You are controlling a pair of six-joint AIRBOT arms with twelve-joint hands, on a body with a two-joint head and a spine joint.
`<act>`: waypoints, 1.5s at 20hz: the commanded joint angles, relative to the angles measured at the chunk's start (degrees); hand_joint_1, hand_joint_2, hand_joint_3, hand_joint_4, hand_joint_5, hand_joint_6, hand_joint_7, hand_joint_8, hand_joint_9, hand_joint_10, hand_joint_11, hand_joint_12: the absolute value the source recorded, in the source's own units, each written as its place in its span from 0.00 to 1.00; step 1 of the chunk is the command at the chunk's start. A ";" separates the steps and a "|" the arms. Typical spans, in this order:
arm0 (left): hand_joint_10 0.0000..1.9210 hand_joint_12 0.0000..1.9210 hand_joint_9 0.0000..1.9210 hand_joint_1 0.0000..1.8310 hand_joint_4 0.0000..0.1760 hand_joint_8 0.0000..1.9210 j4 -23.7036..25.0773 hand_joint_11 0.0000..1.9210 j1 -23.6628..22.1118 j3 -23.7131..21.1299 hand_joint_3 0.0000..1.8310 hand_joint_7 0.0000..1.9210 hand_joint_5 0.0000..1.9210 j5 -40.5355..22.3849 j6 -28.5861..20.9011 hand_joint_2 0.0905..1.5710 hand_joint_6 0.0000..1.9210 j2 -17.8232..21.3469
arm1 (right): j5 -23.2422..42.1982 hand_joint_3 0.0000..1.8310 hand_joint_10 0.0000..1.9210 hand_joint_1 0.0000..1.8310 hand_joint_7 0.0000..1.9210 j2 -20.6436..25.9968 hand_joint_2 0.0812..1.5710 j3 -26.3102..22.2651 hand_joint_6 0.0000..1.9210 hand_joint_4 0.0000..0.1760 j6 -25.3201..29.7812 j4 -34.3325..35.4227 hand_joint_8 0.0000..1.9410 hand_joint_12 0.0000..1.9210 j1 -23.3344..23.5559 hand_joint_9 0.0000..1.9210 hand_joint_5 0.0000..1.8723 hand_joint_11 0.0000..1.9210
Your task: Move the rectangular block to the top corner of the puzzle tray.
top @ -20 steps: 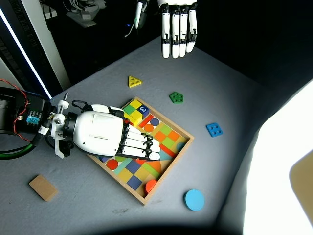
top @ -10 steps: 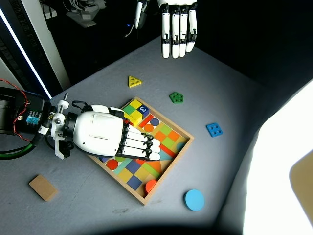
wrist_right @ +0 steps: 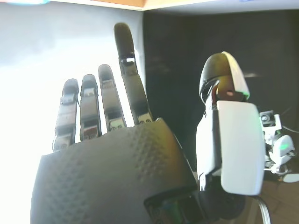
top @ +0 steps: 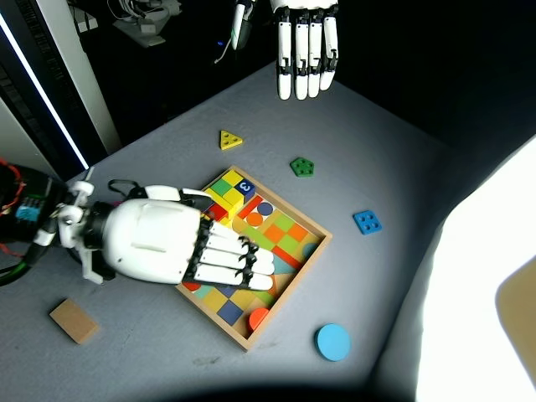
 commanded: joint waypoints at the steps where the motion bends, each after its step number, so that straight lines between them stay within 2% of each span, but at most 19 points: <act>1: 0.00 0.44 0.17 0.01 0.23 0.00 0.55 0.00 -0.80 0.01 0.00 0.15 0.12 4.97 -0.09 0.80 0.00 -0.03 | 5.81 0.00 0.00 0.00 0.06 0.21 0.68 -0.44 0.37 0.00 0.39 -1.63 0.01 0.00 0.54 0.00 0.26 0.00; 4: 0.00 0.44 0.17 0.00 0.19 0.00 0.55 0.00 -0.85 0.03 0.00 0.14 0.10 4.97 -0.09 0.81 0.00 -0.04 | 4.45 0.00 0.00 0.00 0.06 0.23 0.69 -0.89 0.37 0.00 0.28 -1.63 0.01 0.00 0.20 0.00 0.27 0.00; 9: 0.00 0.44 0.17 0.01 0.29 0.00 0.55 0.00 -0.88 0.09 0.00 0.15 0.11 4.97 -0.09 0.80 0.00 -0.04 | 2.41 0.00 0.00 0.00 0.06 -0.22 0.68 -0.89 0.36 0.00 0.24 -1.63 0.01 0.00 -0.24 0.00 0.25 0.00; 12: 0.00 0.44 0.17 0.00 0.26 0.00 0.55 0.00 -0.88 0.21 0.00 0.16 0.11 4.97 -0.09 0.80 0.00 -0.06 | 0.62 0.00 0.00 0.00 0.05 -0.81 0.69 -0.90 0.36 0.00 0.24 -1.55 0.00 0.00 -0.21 0.00 0.25 0.00; 16: 0.00 0.48 0.19 0.00 0.30 0.00 0.55 0.00 -0.95 0.23 0.00 0.17 0.11 4.97 -0.09 0.80 0.00 -0.09 | -0.30 0.00 0.00 0.00 0.05 -1.19 0.69 -0.89 0.36 0.00 0.23 -0.49 0.00 0.00 0.03 0.00 0.24 0.00; 19: 0.00 0.46 0.18 0.00 0.25 0.00 0.55 0.00 -0.97 0.23 0.00 0.17 0.11 4.98 -0.09 0.81 0.00 -0.10 | -0.36 0.00 0.00 0.00 0.03 -1.25 0.69 -0.88 0.36 0.00 -0.02 -0.29 0.00 0.00 0.44 0.00 0.23 0.00; 21: 0.00 0.46 0.18 0.01 0.27 0.00 0.55 0.00 -0.97 0.21 0.00 0.17 0.11 4.98 -0.09 0.80 0.00 -0.11 | -0.36 0.00 0.00 0.00 0.03 -1.13 0.69 -0.88 0.36 0.00 0.00 0.05 0.00 0.00 1.31 0.00 0.23 0.00; 24: 0.00 0.46 0.18 0.01 0.24 0.00 0.55 0.00 -1.07 0.22 0.00 0.16 0.12 4.98 -0.09 0.80 0.00 -0.13 | -0.38 0.00 0.00 0.00 0.02 -0.89 0.69 -0.88 0.37 0.00 -0.03 0.42 0.00 0.00 1.83 0.00 0.24 0.00; 30: 0.00 0.46 0.18 0.01 0.22 0.00 0.55 0.00 -1.07 0.23 0.00 0.15 0.12 4.98 -0.09 0.81 0.00 -0.13 | -0.28 0.00 0.00 0.00 0.02 -1.00 0.70 -0.58 0.37 0.00 -0.68 0.42 0.00 0.00 0.73 0.00 0.24 0.00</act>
